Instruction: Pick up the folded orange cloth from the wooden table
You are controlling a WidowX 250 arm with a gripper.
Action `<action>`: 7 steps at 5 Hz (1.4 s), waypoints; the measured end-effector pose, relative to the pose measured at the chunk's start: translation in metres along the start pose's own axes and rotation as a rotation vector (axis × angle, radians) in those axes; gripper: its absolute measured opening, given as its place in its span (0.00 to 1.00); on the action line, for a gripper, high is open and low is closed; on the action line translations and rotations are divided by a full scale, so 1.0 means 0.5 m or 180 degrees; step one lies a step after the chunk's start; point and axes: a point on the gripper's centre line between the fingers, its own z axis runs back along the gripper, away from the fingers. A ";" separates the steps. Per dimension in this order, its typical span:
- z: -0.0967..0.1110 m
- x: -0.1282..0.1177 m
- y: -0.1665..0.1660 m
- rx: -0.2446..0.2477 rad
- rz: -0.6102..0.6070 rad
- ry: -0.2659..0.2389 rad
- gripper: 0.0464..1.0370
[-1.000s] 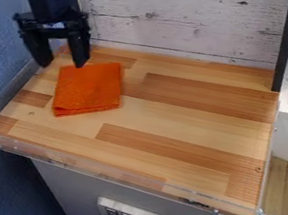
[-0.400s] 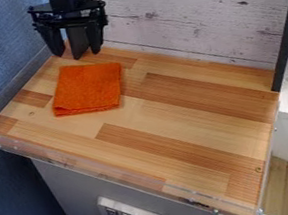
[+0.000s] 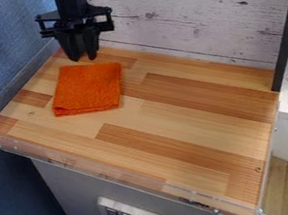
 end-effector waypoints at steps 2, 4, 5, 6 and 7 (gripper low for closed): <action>-0.064 -0.002 0.003 0.0040 0.0135 0.0119 0.02; -0.115 -0.002 0.004 0.0033 0.0119 0.0213 0.01; -0.133 -0.006 0.010 0.0006 0.0154 0.0289 0.01; -0.132 -0.004 0.007 -0.0031 0.0122 0.0267 0.01; -0.136 0.001 0.006 -0.0092 0.0008 0.0225 0.01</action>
